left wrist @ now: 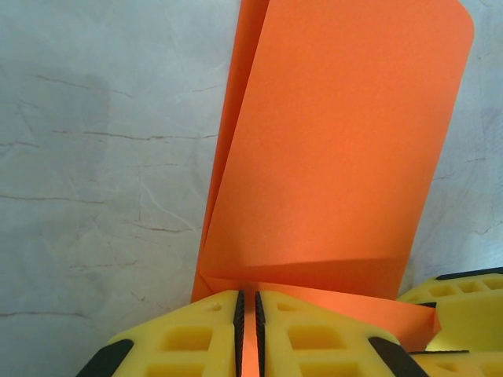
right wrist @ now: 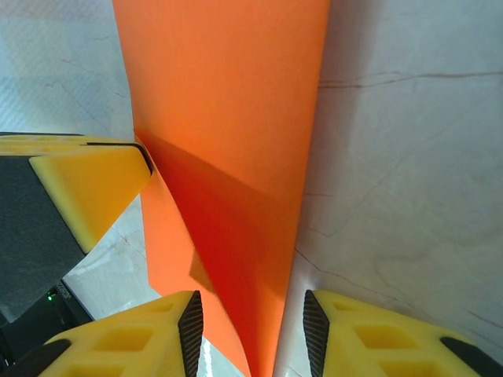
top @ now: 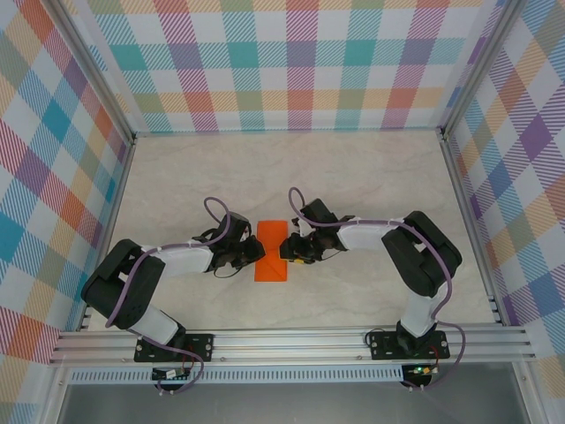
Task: Fold a paper plane with a square sheet of paper (pick it up from the middle)
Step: Fold the triangle a second time at the center of the table, then turn over the paper at the center of the table.
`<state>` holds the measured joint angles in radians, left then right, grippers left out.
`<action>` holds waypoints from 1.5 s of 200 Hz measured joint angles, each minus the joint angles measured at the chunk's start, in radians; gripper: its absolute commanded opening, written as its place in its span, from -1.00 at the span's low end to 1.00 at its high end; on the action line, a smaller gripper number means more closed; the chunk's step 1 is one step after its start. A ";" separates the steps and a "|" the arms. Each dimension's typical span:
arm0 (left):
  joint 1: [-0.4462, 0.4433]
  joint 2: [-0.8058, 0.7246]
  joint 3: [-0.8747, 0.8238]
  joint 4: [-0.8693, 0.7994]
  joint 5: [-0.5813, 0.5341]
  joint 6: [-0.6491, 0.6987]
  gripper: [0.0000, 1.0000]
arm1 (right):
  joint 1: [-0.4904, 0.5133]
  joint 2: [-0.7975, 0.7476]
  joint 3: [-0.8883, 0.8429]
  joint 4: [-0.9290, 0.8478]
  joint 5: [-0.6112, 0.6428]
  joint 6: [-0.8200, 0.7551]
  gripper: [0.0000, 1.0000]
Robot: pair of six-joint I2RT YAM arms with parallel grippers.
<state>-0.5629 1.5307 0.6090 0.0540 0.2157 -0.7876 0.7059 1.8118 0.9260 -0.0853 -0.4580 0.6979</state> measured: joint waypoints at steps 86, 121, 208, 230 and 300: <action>0.000 0.000 0.003 -0.002 0.000 0.000 -0.72 | -0.002 0.011 0.005 0.050 -0.043 0.004 -0.32; 0.000 0.000 0.003 -0.002 0.000 0.000 -0.72 | -0.002 0.024 0.006 0.071 -0.053 0.004 -0.36; 0.000 -0.103 0.003 -0.042 -0.018 0.000 -0.68 | -0.002 0.055 0.005 0.127 -0.082 0.001 -0.88; 0.000 -0.197 0.004 -0.110 -0.039 0.008 -0.66 | -0.002 0.035 0.005 0.108 -0.075 -0.003 -0.95; 0.029 -0.632 0.111 -0.598 -0.165 0.112 -0.55 | -0.002 -0.267 -0.024 -0.069 0.023 -0.053 -0.99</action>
<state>-0.5339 0.8989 0.7200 -0.5442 0.0505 -0.6758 0.7036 1.5444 0.9016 -0.1547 -0.4351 0.6453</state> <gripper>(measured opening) 0.220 0.046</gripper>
